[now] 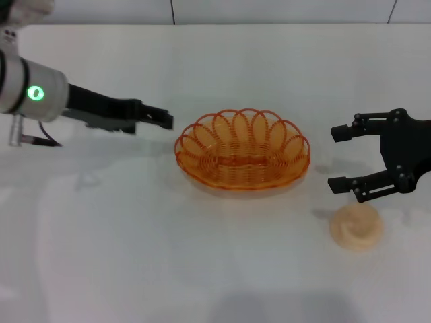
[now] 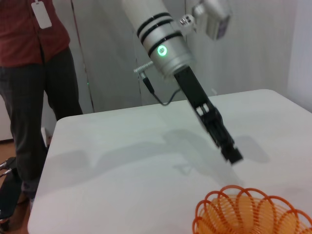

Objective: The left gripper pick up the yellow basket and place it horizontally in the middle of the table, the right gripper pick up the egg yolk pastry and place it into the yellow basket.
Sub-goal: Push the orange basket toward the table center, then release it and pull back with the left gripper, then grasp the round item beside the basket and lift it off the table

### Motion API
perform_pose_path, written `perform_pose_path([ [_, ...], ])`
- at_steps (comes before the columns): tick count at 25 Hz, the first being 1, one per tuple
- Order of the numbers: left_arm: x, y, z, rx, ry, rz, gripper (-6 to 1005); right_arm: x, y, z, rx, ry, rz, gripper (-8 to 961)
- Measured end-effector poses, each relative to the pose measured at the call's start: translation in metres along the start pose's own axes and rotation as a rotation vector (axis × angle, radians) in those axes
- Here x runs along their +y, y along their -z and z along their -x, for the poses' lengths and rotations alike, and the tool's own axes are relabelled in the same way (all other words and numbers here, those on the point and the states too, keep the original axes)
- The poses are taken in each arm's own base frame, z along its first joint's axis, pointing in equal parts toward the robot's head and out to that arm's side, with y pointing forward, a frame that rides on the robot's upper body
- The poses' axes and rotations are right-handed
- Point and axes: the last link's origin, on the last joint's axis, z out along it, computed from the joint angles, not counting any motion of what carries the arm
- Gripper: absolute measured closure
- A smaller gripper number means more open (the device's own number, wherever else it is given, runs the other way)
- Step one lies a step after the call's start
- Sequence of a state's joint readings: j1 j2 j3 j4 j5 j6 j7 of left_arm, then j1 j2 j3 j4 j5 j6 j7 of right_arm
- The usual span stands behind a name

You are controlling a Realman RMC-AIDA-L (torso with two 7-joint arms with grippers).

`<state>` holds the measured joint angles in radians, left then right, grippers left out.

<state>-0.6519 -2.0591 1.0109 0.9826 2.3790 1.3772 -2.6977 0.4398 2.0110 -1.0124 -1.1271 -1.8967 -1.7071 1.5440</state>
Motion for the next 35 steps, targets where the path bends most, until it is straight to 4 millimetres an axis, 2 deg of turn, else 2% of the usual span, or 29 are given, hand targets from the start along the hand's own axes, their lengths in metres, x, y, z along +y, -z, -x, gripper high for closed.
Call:
perform_pose_path([
  [4, -0.006, 0.021, -0.004, 0.111, -0.129, -0.014, 106, 0.0, 0.001, -0.003, 0.0, -0.02, -0.016, 81],
  [5, -0.006, 0.021, -0.004, 0.111, -0.129, -0.014, 107, -0.001, 0.001, -0.004, 0.002, -0.035, -0.027, 80],
  [6, -0.006, 0.032, -0.003, 0.186, -0.251, 0.02, 107, -0.002, 0.001, -0.004, 0.003, -0.041, -0.03, 80],
  [15, -0.007, 0.051, 0.017, 0.294, -0.514, 0.139, 110, -0.008, 0.004, -0.01, 0.095, -0.122, -0.088, 82],
  [22, 0.009, 0.052, 0.044, 0.184, -0.743, 0.292, 112, -0.013, 0.007, -0.016, 0.225, -0.185, -0.139, 84],
  [29, 0.013, 0.051, 0.056, 0.12, -0.83, 0.336, 112, -0.013, 0.003, -0.026, 0.328, -0.22, -0.142, 84],
  [35, 0.014, 0.05, 0.057, 0.113, -0.843, 0.346, 111, -0.011, -0.001, -0.033, 0.358, -0.232, -0.138, 85],
])
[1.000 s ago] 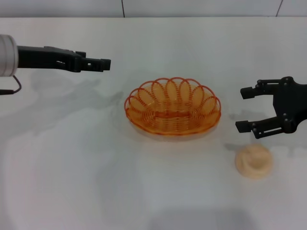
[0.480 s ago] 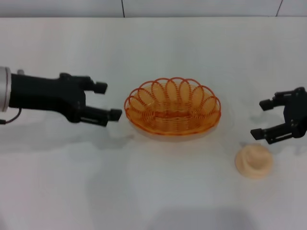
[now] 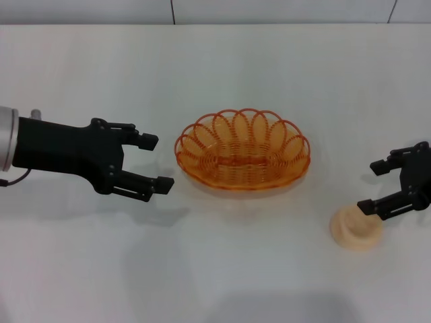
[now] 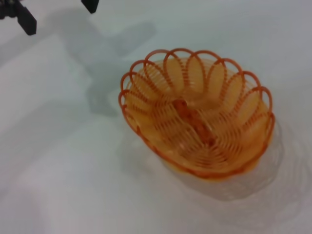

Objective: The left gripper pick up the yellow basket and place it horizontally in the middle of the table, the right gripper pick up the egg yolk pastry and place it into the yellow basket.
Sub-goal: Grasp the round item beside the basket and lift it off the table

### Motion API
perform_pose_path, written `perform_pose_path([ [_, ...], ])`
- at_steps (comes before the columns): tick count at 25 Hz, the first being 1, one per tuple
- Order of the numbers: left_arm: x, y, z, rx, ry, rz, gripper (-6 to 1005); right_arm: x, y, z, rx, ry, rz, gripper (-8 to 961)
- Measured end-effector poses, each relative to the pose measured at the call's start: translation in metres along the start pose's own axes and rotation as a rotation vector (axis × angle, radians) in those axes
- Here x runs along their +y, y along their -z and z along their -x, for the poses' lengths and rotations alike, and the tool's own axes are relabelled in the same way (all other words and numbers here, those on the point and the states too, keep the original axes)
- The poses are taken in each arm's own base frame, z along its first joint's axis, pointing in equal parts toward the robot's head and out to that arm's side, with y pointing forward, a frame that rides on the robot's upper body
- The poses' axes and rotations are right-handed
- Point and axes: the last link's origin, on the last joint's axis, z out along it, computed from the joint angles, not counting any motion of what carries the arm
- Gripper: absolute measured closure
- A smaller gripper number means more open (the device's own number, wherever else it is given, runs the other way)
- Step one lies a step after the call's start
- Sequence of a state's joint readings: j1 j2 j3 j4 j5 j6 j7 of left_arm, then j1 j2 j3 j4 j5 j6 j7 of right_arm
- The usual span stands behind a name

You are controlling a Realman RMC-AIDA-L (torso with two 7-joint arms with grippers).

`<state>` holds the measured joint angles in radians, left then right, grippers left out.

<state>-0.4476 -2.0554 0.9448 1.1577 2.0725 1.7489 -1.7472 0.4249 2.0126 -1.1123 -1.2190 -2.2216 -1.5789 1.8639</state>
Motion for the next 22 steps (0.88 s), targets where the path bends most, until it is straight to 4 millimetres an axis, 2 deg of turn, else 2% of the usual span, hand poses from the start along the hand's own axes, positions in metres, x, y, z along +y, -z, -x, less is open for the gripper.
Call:
perform_pose_path([
  [7, 0.001, -0.003, 0.001, 0.005, 0.008, 0.008, 111, 0.002, -0.018, -0.004, 0.037, 0.007, 0.014, 84],
  [14, 0.003, -0.003, 0.002, 0.011, 0.02, 0.012, 112, 0.002, -0.018, -0.003, 0.044, 0.012, 0.008, 84],
  [22, 0.005, -0.006, 0.003, 0.018, 0.026, 0.021, 112, 0.003, -0.021, -0.007, 0.09, 0.012, 0.009, 303],
])
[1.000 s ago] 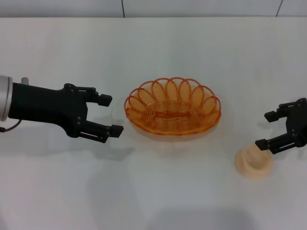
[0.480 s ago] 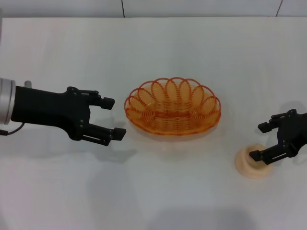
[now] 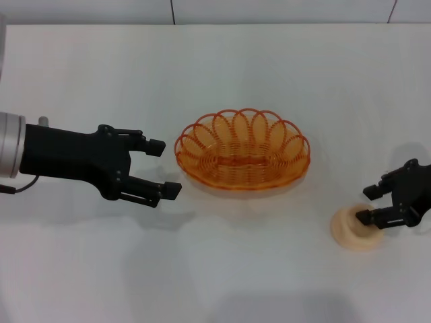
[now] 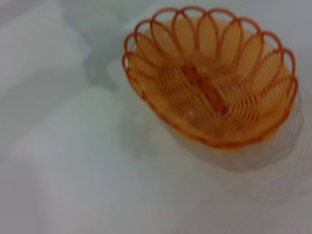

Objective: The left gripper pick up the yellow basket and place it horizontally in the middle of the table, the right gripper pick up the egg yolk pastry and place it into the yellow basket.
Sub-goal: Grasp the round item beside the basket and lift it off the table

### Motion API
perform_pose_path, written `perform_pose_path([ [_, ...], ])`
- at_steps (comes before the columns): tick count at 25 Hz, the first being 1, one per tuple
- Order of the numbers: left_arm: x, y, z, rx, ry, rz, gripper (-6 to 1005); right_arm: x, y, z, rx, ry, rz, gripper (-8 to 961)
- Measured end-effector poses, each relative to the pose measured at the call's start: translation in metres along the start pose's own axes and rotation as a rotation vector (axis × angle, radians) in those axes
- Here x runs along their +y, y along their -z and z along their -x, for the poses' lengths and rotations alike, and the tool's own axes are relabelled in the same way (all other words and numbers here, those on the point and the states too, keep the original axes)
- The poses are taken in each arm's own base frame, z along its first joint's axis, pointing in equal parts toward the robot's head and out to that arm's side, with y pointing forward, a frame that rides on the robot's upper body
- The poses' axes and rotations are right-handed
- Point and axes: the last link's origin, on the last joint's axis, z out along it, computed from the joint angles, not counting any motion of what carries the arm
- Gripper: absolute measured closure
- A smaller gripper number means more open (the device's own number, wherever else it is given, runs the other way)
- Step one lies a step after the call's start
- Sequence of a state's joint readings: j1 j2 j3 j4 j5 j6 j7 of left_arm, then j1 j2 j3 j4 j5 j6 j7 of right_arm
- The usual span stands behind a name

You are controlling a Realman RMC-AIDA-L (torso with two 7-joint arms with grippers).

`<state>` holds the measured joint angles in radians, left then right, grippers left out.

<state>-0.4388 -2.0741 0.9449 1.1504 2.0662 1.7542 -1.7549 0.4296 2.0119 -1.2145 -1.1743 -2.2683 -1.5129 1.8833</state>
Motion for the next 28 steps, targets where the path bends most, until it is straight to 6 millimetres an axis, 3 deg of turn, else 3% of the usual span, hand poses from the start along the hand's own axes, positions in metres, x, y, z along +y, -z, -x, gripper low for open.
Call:
perform_pose_path([
  [8, 0.0, 0.001, 0.0, 0.002, 0.001, -0.001, 111, 0.004, 0.002, 0.007, 0.026, 0.025, 0.002, 640],
  [16, 0.0, 0.002, 0.0, 0.004, -0.002, -0.004, 111, 0.008, 0.006, 0.013, 0.022, 0.045, 0.015, 851],
  [22, -0.001, 0.003, 0.001, 0.006, -0.001, -0.007, 112, 0.009, 0.008, 0.017, 0.019, 0.062, 0.013, 905],
  [28, -0.001, 0.006, 0.006, -0.002, 0.011, -0.016, 112, 0.012, 0.021, 0.041, -0.064, 0.12, -0.009, 929],
])
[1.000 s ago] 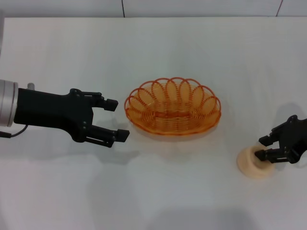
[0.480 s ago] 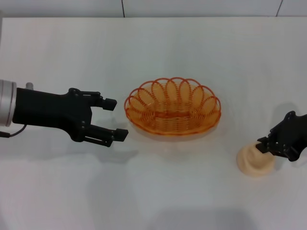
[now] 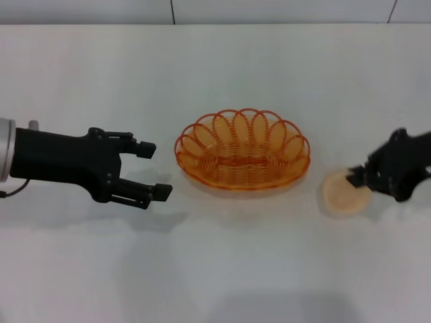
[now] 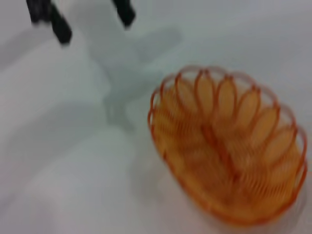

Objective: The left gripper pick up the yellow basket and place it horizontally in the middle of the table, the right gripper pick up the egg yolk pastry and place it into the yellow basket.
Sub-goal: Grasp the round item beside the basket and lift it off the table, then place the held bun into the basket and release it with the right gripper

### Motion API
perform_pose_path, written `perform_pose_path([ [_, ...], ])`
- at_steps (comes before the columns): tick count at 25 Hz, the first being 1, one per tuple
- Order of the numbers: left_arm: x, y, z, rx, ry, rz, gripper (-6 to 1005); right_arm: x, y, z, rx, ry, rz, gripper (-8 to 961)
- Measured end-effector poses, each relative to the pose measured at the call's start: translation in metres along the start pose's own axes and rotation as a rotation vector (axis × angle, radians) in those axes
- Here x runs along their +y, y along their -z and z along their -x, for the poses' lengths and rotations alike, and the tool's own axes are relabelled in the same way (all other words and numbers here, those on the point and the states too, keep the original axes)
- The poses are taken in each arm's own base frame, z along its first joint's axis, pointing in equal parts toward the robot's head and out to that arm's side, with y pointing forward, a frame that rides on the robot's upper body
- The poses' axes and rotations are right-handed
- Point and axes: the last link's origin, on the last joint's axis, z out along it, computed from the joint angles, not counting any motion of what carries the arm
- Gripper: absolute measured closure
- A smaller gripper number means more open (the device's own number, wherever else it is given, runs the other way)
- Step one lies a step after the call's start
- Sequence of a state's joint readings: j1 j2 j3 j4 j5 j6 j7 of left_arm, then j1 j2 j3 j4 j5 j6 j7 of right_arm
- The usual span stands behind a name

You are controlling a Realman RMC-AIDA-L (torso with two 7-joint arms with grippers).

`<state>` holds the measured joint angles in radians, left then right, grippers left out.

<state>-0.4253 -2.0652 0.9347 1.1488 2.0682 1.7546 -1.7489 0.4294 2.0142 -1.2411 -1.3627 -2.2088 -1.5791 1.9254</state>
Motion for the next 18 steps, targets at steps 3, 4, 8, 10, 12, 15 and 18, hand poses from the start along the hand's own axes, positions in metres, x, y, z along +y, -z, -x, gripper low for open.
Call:
perform_pose_path([
  [3, 0.001, 0.003, 0.005, 0.0, 0.011, -0.007, 112, -0.002, 0.007, 0.015, -0.047, 0.016, -0.036, 930],
  [4, 0.001, 0.004, 0.006, 0.001, 0.014, -0.009, 112, -0.004, 0.009, 0.02, -0.056, 0.019, -0.051, 930],
  [8, 0.002, 0.004, 0.009, 0.001, 0.015, -0.01, 112, -0.009, 0.013, 0.037, -0.087, 0.036, -0.099, 930],
  [10, 0.002, 0.005, 0.01, 0.002, 0.014, -0.01, 112, -0.012, 0.012, 0.046, -0.104, 0.051, -0.113, 931],
  [12, 0.002, 0.005, 0.01, 0.002, 0.014, -0.01, 112, -0.012, 0.008, 0.054, -0.114, 0.07, -0.116, 931],
  [15, 0.003, 0.004, 0.01, 0.003, 0.014, -0.008, 111, -0.012, -0.006, 0.065, -0.11, 0.101, -0.102, 932],
  [18, 0.003, 0.004, 0.011, 0.004, 0.017, -0.008, 111, -0.013, -0.02, 0.076, -0.107, 0.123, -0.091, 932],
])
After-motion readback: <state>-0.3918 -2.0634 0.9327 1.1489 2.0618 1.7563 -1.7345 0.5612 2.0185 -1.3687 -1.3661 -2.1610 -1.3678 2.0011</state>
